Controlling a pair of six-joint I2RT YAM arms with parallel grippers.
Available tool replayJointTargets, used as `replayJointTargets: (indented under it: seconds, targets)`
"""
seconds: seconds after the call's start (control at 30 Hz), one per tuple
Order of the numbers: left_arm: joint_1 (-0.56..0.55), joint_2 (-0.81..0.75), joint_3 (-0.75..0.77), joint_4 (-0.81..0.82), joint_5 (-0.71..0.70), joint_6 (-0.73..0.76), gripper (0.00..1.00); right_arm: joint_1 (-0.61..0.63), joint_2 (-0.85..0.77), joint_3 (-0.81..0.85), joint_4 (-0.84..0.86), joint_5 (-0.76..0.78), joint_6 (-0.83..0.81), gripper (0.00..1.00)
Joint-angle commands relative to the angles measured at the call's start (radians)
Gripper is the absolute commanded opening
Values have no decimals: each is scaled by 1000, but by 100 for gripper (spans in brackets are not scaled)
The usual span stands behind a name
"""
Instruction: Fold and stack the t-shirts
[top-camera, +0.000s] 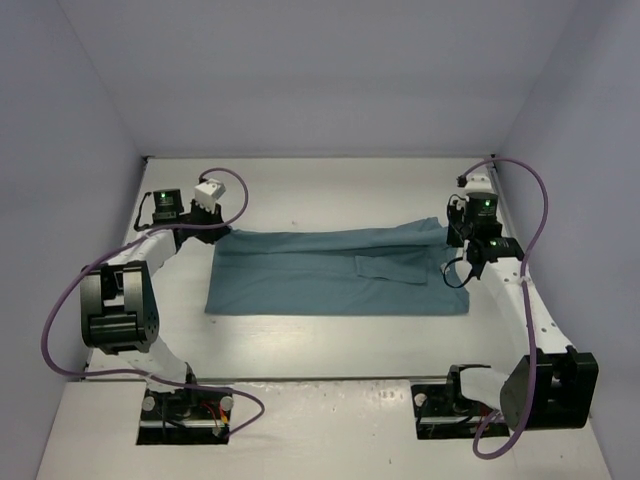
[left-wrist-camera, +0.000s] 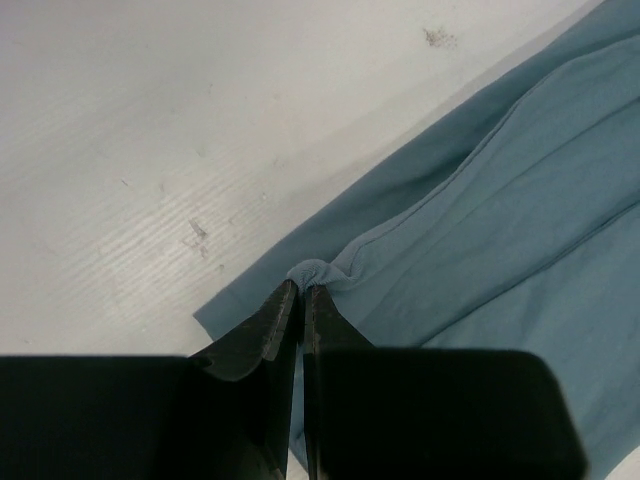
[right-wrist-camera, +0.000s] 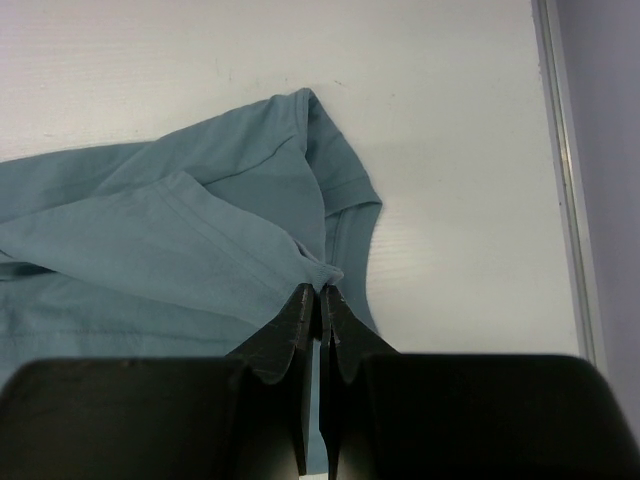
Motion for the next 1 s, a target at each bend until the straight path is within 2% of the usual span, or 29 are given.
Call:
replayJointTargets:
  seconds: [0.0, 0.3, 0.57, 0.73, 0.9, 0.97]
  targets:
    - [0, -64, -27, 76, 14, -40, 0, -9, -43, -20, 50, 34, 44, 0]
    - [-4, -92, -90, 109, 28, -107, 0, -8, -39, -67, 44, 10, 96, 0]
    - [-2, -102, -68, 121, 7, -137, 0, -8, -19, -74, 45, -9, 134, 0]
    - [1, -40, 60, 122, -10, -123, 0, -8, -1, -36, 46, 2, 119, 0]
    - [1, 107, 309, 122, 22, -96, 0, -8, 57, 49, 48, 1, 96, 0]
    - [1, 123, 339, 122, 39, -90, 0, -8, 69, 72, 49, 0, 93, 0]
